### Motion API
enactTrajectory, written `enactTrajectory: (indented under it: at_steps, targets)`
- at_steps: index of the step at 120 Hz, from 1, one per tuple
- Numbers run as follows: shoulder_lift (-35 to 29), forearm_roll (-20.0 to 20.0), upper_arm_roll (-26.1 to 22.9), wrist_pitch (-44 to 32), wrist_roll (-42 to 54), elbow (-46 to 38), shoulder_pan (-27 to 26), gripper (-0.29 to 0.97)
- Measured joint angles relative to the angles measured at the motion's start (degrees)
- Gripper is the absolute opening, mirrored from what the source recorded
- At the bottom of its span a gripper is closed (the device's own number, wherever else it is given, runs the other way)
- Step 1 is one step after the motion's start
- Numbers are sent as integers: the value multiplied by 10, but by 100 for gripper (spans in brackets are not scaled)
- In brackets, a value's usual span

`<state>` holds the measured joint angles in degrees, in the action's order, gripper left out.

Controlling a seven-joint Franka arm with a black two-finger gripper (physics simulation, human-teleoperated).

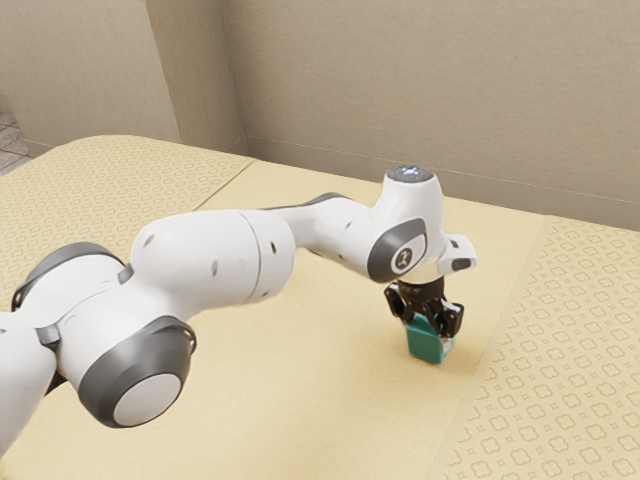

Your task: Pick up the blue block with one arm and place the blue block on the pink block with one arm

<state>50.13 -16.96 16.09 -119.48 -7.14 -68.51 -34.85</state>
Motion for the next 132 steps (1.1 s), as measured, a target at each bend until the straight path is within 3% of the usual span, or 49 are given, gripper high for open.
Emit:
enactTrajectory:
  at_steps: [40,60,132]
  targets:
    - [-101,37,25,35,5,-39,9,31]
    - [-136,46,34,52,25,-71,53,32]
    - [-103,67,30,67,128,-21,193,31]
